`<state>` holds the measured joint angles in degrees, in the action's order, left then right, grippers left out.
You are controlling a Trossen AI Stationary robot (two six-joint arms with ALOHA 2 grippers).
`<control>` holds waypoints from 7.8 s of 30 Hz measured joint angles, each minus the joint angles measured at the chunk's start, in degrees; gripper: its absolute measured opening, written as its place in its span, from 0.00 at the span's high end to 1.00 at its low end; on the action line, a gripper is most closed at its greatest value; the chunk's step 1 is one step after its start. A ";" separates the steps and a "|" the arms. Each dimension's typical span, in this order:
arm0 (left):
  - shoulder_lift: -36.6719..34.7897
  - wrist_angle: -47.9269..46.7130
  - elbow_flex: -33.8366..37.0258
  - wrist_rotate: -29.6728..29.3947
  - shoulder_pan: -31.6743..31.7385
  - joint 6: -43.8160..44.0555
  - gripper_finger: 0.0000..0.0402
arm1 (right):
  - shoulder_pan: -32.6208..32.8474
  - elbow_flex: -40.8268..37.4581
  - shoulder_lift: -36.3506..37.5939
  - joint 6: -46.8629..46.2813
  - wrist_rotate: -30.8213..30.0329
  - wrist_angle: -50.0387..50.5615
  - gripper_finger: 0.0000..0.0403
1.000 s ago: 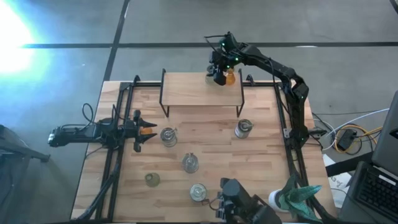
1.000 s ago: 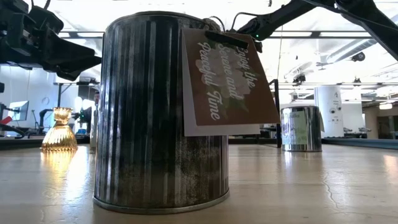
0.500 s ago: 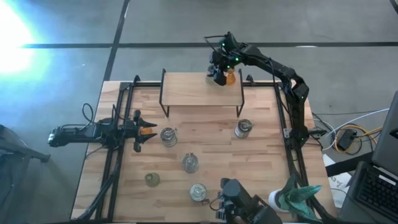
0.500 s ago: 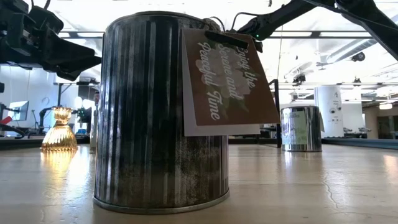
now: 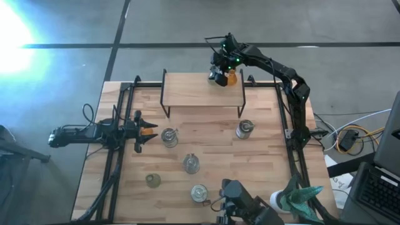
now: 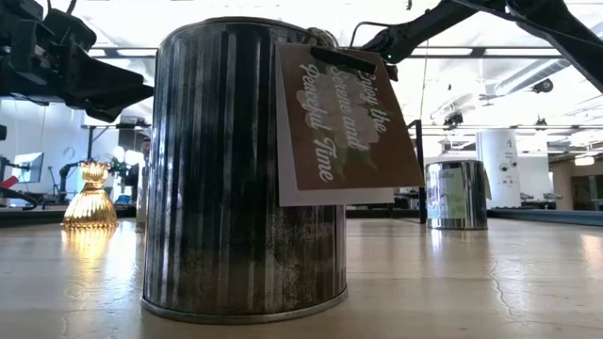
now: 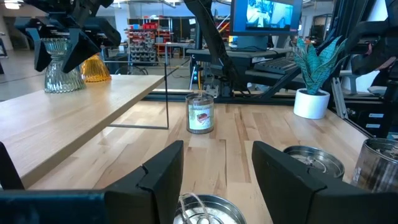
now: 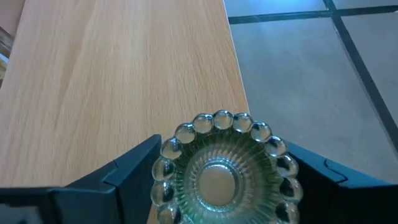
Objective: Pick & Place candle stick holders
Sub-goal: Put the right green candle holder on the shelf aligned with the orange candle holder, then put the green candle holder on the shelf aligned with the green candle holder
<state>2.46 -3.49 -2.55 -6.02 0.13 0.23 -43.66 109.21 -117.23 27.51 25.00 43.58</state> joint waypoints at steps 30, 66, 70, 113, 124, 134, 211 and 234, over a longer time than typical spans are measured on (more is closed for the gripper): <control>-0.01 -0.01 0.00 0.00 0.00 0.00 0.51 | 0.02 22.96 0.24 -8.71 -3.70 21.03 0.15; -0.02 0.00 0.00 0.00 0.00 0.00 0.51 | 26.95 -41.37 60.12 -41.74 -13.22 -1.22 0.25; -0.02 0.00 0.00 -0.02 -0.01 0.00 0.51 | 26.73 -51.82 67.40 -41.72 -13.26 -5.29 0.33; 0.00 0.00 0.00 -0.02 -0.01 0.00 0.51 | 26.77 -103.42 116.89 -38.38 -12.67 -46.23 0.94; 0.00 0.00 0.00 0.00 -0.01 0.00 0.51 | 26.77 -103.82 116.23 -21.11 -13.05 -42.85 0.94; 0.00 0.00 0.00 0.00 0.00 0.00 0.51 | 26.75 -105.05 115.89 -21.82 -13.10 -42.41 0.94; 23.86 -80.25 -42.42 13.24 -0.08 35.27 0.59 | 26.75 -107.03 115.91 -21.93 -13.09 -42.10 0.94; 35.47 -50.29 -33.62 31.78 -14.21 12.13 0.63 | 26.76 -107.03 115.95 -21.93 -13.08 -42.11 0.94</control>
<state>37.93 -53.78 -36.17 25.76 -14.08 12.35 -16.90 2.17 -1.28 5.58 11.91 1.48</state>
